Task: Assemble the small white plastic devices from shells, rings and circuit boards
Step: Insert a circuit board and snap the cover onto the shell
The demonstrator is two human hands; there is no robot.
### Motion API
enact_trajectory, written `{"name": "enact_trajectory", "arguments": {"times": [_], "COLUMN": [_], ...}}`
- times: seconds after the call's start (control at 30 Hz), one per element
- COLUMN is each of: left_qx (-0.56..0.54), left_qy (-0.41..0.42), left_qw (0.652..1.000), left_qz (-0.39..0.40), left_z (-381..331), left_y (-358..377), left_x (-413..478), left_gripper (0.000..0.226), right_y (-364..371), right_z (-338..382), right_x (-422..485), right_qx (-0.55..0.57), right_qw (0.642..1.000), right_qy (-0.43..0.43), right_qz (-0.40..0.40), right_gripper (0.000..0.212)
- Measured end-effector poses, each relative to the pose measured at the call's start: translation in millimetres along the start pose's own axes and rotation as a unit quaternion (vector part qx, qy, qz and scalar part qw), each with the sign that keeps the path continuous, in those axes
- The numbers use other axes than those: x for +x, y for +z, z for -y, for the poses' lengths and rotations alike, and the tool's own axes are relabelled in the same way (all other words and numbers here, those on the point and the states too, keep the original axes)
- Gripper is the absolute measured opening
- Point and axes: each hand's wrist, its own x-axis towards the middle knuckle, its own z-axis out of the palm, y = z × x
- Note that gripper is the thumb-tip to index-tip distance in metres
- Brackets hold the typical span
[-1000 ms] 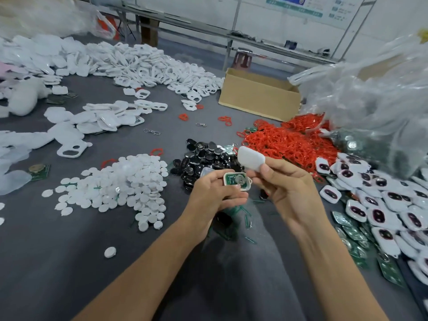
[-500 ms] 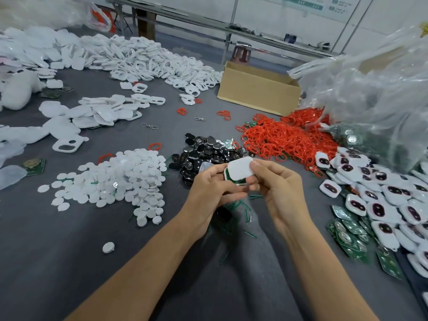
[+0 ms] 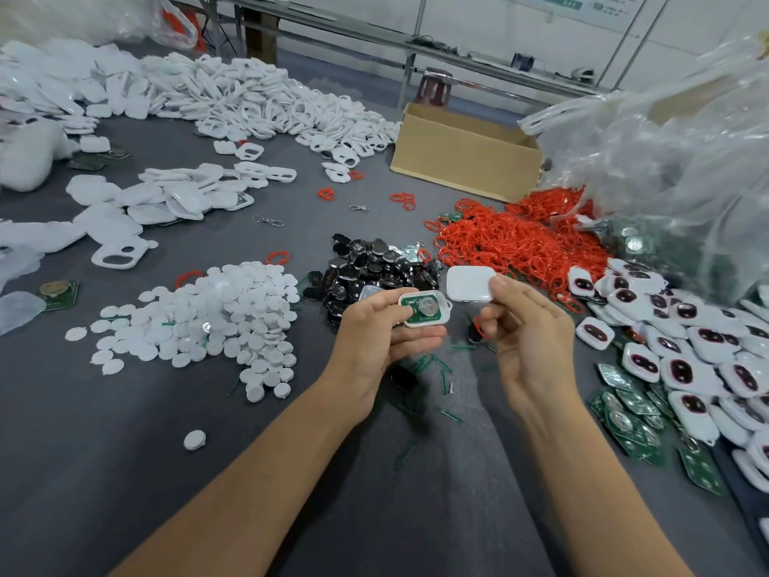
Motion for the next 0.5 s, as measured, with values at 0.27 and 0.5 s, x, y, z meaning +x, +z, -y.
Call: {"name": "enact_trajectory", "arguments": {"times": [0.27,0.5], "left_qx": [0.013,0.013], "left_qy": [0.011,0.019], "left_qw": [1.0,1.0], "left_qz": [-0.016,-0.021], "left_z": [-0.2,-0.5], "left_y": [2.9,4.4], "left_x": [-2.9,-4.3], "left_gripper": [0.024,0.024], "right_y": [-2.5,-1.2], "right_z": [-2.8,-7.1], "right_x": [-0.6,-3.2], "right_qx": [0.004,-0.065], "right_qw": [1.0,0.997], "right_qy": [-0.002,0.01], "right_qz": [0.008,0.042], "right_gripper": [0.008,0.006]}}
